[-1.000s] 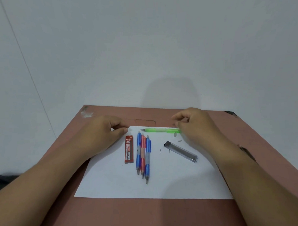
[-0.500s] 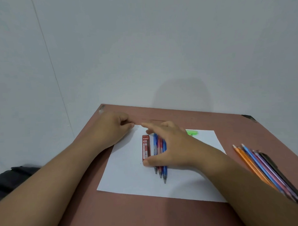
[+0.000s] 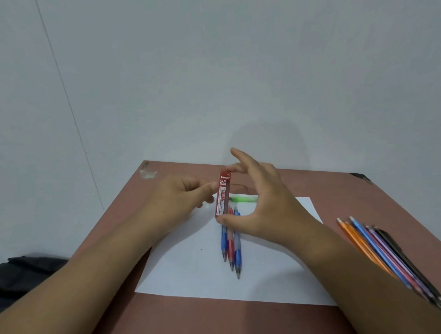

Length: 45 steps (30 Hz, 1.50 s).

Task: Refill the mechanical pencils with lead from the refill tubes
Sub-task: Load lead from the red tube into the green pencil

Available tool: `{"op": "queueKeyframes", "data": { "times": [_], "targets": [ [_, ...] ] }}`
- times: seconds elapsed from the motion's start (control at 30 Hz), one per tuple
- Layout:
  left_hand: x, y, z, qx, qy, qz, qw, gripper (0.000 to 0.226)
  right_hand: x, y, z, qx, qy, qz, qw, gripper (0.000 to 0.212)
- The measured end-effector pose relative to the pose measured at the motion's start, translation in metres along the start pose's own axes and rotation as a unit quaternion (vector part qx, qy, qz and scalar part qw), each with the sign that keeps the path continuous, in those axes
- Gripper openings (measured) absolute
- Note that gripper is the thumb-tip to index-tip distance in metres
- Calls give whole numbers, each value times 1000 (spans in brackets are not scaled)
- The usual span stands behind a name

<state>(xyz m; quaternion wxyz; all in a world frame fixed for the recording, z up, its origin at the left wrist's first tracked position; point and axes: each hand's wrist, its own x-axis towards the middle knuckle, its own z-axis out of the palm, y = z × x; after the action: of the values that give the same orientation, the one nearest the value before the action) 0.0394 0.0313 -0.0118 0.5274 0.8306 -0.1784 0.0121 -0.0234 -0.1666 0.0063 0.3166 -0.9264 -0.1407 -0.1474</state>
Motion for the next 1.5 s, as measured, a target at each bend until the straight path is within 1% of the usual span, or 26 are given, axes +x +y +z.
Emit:
{"op": "queueKeyframes", "data": {
  "times": [0.07, 0.13, 0.2, 0.27, 0.3, 0.33, 0.4, 0.43, 0.53, 0.6, 0.7, 0.8, 0.97, 1.13, 1.3, 1.5],
  "targets": [
    [-2, 7, 6, -99, -27, -11, 995, 25, -1, 3, 0, -16, 30, -36, 999, 111],
    [-3, 9, 7, -167, -45, -12, 985, 27, -1, 3, 1, -28, 46, -57, 997, 111],
    [-4, 11, 5, -196, -54, -7, 979, 33, 0, 3, 1, -35, 50, -63, 996, 110],
    [-4, 11, 4, -203, -53, -7, 978, 32, -1, 3, 1, -17, 47, -66, 997, 103],
    [-4, 11, 3, -205, -56, -7, 977, 28, -1, 4, 0, 25, 50, -62, 997, 95],
    [-5, 11, 3, -207, -65, -7, 976, 25, -2, 5, -3, 93, 60, -55, 992, 82],
    [-6, 11, 3, -208, -87, -7, 974, 23, -2, 6, -9, 230, 93, -41, 968, 59],
    [-8, 12, 3, -209, -93, -7, 973, 23, -2, 6, -12, 272, 106, -32, 956, 52],
    [-13, 21, 5, -204, -112, -4, 972, 22, -2, 10, -17, 336, 119, -14, 934, 42],
    [-16, 23, 6, -187, -125, -1, 974, 23, -2, 12, -18, 368, 110, 1, 923, 38],
    [-18, 25, 5, -187, -129, -8, 974, 25, -2, 13, -19, 401, 84, 15, 912, 35],
    [-20, 28, 4, -223, -130, -20, 966, 24, -1, 10, -22, 436, 66, 9, 897, 38],
    [-20, 30, 4, -236, -131, -11, 963, 24, -1, 10, -25, 428, 78, 3, 900, 42],
    [-20, 29, 5, -217, -132, 2, 967, 27, -1, 12, -31, 415, 70, 6, 907, 44],
    [-20, 28, 6, -201, -118, 9, 972, 29, 0, 10, -32, 405, 74, 13, 911, 44],
    [-20, 28, 6, -187, -116, 15, 975, 24, 0, 11, -34, 394, 65, 18, 916, 42]
  ]
}}
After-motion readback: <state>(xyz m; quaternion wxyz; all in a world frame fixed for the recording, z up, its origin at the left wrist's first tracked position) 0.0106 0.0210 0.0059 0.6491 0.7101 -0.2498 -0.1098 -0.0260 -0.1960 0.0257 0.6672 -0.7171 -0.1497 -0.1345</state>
